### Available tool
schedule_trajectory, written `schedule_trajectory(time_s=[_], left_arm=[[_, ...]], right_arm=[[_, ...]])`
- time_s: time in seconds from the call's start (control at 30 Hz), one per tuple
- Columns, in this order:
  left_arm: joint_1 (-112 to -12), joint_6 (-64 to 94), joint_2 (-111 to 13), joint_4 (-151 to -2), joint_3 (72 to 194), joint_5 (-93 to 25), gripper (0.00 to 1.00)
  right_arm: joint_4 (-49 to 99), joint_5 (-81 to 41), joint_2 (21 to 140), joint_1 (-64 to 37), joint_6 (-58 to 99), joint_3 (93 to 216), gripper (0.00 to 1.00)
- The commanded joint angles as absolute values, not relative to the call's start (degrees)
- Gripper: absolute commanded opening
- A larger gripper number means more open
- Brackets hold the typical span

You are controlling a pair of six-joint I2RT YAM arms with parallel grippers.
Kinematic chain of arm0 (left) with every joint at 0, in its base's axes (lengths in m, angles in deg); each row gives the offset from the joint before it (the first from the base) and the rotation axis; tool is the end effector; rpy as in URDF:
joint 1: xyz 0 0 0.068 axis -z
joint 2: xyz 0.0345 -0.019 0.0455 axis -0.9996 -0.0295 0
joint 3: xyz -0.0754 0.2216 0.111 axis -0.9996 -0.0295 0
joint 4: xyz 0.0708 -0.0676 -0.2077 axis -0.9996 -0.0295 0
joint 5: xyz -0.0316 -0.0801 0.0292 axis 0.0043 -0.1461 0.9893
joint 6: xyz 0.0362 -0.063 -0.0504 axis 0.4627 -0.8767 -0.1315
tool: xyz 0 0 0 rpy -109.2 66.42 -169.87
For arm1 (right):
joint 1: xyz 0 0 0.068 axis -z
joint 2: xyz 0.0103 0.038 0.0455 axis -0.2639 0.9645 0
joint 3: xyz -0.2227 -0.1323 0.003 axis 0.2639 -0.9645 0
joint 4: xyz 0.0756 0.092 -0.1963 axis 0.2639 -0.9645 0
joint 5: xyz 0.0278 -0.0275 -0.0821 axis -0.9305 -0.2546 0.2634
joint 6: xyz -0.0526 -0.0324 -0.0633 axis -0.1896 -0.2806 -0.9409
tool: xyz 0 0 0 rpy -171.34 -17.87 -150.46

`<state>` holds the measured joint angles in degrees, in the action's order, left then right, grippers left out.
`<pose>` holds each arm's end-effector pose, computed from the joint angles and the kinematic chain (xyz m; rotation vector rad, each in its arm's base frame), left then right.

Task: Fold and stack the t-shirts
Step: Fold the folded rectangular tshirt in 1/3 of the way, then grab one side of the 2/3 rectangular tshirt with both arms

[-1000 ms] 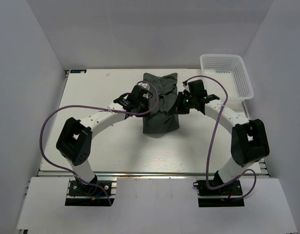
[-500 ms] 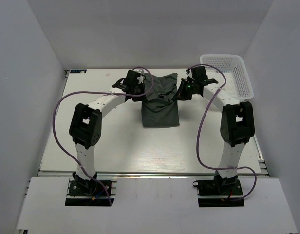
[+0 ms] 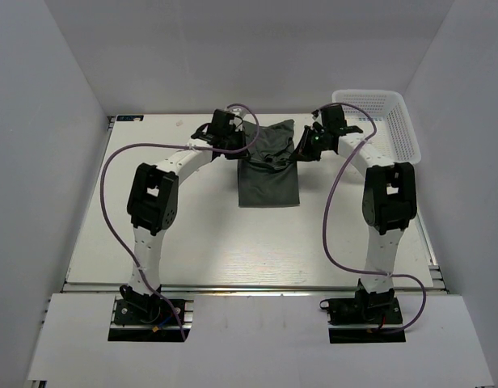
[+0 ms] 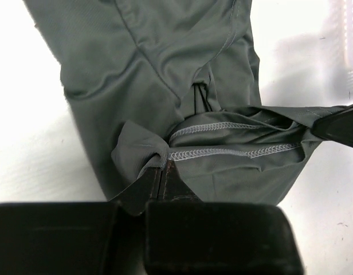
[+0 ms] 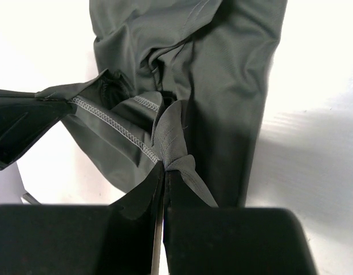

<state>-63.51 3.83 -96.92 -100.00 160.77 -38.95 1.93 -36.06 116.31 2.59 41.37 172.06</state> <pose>0.4297 -0.2182 0.1875 0.1695 2.4174 -0.6586 0.4311 0.1291 0.1979 0.1210 2.4682 0.8057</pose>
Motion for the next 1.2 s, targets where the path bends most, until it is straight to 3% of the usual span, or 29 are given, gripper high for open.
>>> schedule_trajectory(time_s=[0.0, 0.13, 0.17, 0.2, 0.27, 0.3, 0.37, 0.4, 0.5, 0.67, 0.93, 1.17], left_arm=[[-63.96, 5.0, -97.97, -99.86, 164.31, -40.66, 0.0], [-65.1, 4.47, -99.29, -99.86, 165.63, -38.2, 0.04], [-65.11, 4.47, -99.3, -99.86, 166.86, -37.67, 0.16], [-65.72, 4.47, -99.99, -99.86, 167.74, -36.97, 0.27], [-66.33, 4.99, -100.88, -101.61, 169.85, -36.97, 0.35], [-66.34, 5.0, -100.88, -102.92, 171.42, -36.97, 0.55], [-66.34, 6.39, -99.49, -102.94, 170.57, -39.06, 0.77], [-66.34, 7.01, -98.17, -101.81, 169.17, -39.86, 0.97], [-66.34, 7.02, -91.25, -98.55, 159.95, -41.26, 1.0], [-65.63, 8.15, -82.52, -93.18, 144.4, -44.87, 1.0], [-63.0, 9.3, -79.43, -92.65, 132.08, -50.06, 1.0], [-60.1, 9.83, -79.96, -94.07, 129.08, -46.63, 1.0]], right_arm=[[4.09, -37.09, 118.32, 3.52, 41.22, 175.63, 0.0], [5.59, -39.37, 121.65, 4.14, 39.74, 177.92, 0.0], [5.59, -39.55, 122.1, 4.14, 38.77, 180.01, 0.0], [5.59, -39.9, 122.62, 4.4, 38.33, 180.81, 0.04], [4.72, -41.57, 124.2, 4.58, 37.36, 183.45, 0.22], [4.63, -42.1, 124.38, 4.93, 36.49, 183.89, 0.42], [3.93, -43.85, 122.99, 5.02, 34.56, 184.34, 0.61], [3.84, -44.03, 121.33, 4.67, 33.33, 182.34, 0.65], [4.45, -44.3, 116.14, 4.32, 31.22, 177.07, 0.9], [7.96, -45.96, 107.44, 3.44, 29.36, 161.71, 0.9], [13.5, -42.28, 97.5, 3.09, 32.08, 142.53, 0.9], [14.55, -41.57, 99.59, 3.26, 33.22, 138.46, 0.9]])
